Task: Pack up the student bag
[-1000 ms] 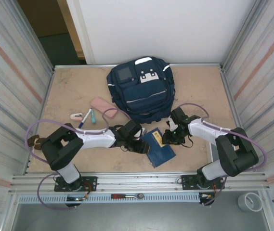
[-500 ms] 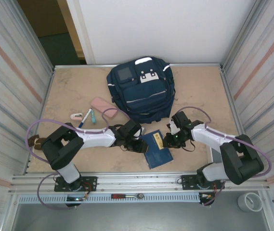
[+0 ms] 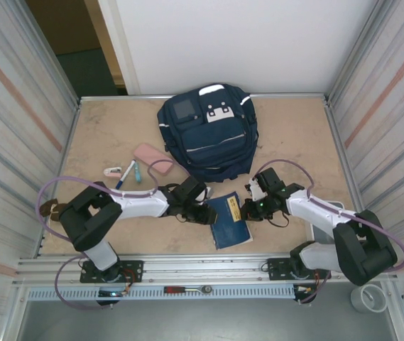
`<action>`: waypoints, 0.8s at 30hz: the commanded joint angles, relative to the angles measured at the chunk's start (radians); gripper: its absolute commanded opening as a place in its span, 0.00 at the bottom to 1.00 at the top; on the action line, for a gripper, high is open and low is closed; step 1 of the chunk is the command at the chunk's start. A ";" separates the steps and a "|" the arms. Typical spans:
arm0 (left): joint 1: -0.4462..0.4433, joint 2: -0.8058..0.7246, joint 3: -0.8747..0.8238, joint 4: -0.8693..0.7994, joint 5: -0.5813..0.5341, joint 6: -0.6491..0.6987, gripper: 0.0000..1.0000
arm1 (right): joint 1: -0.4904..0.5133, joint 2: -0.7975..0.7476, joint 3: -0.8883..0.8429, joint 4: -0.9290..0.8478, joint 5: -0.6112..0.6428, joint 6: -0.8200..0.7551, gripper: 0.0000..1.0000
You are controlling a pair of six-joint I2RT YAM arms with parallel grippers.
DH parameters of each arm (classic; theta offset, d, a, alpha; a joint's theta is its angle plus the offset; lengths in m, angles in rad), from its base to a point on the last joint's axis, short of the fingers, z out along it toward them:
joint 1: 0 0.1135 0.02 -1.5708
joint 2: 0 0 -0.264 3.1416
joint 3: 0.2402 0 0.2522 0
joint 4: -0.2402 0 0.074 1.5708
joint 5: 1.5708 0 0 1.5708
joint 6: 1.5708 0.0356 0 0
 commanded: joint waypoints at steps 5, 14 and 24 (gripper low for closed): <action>0.090 -0.199 -0.069 0.047 -0.026 0.036 0.57 | 0.012 -0.155 0.087 -0.018 -0.123 -0.008 0.00; 0.363 -0.434 -0.103 0.197 0.336 0.041 0.86 | -0.034 -0.246 0.293 0.055 -0.277 0.068 0.00; 0.382 -0.364 0.020 0.411 0.493 -0.050 0.82 | -0.099 -0.196 0.367 0.300 -0.375 0.217 0.00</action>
